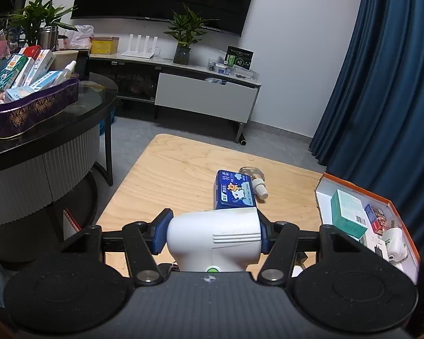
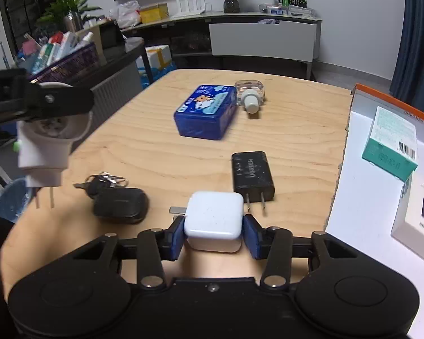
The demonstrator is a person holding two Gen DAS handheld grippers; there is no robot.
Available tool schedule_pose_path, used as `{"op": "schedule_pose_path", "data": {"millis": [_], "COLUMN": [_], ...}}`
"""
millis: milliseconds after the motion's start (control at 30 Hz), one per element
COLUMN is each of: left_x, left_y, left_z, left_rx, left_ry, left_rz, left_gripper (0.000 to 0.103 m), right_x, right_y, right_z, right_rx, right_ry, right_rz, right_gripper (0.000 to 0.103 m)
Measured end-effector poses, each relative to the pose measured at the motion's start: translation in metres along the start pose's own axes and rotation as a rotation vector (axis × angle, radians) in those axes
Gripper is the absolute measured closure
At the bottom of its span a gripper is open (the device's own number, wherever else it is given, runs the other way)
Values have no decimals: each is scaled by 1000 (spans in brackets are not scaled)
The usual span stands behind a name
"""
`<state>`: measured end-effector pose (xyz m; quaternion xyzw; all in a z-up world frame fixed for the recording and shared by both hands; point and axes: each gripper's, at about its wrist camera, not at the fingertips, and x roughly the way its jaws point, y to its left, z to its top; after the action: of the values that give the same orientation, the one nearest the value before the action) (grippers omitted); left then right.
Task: Organize rigid objects
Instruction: 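Carry the plug adapter with the left tool while the right tool carries the cube charger toward the tray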
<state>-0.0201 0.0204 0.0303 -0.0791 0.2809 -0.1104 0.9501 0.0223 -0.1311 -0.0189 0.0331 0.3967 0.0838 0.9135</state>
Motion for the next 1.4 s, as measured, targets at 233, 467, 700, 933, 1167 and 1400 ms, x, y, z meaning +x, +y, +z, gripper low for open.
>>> {"op": "schedule_pose_path", "data": {"millis": [233, 467, 700, 933, 1167, 1400], "left_x": [-6, -16, -24, -27, -27, -27], "left_y": [-8, -40, -102, -162, -178, -180], "left_z": [-1, -6, -11, -12, -35, -41], "left_rx": [12, 60, 142, 217, 240, 254], "left_ry": [-7, -11, 3, 0, 34, 52], "left_rz": [-6, -57, -184, -288, -283, -256], "left_gripper": [44, 44, 44, 44, 44, 44], "right_x": [-46, -107, -158, -192, -202, -204], "right_y": [0, -38, -92, -121, -128, -129], "right_z": [-17, -18, -34, -50, -60, -63], "right_rx": [-25, 71, 202, 275, 299, 308], "right_ry": [-36, -157, -242, -308, -328, -338], "right_rz": [81, -52, -244, -318, -328, -314], "right_gripper": [50, 50, 50, 50, 50, 50]}}
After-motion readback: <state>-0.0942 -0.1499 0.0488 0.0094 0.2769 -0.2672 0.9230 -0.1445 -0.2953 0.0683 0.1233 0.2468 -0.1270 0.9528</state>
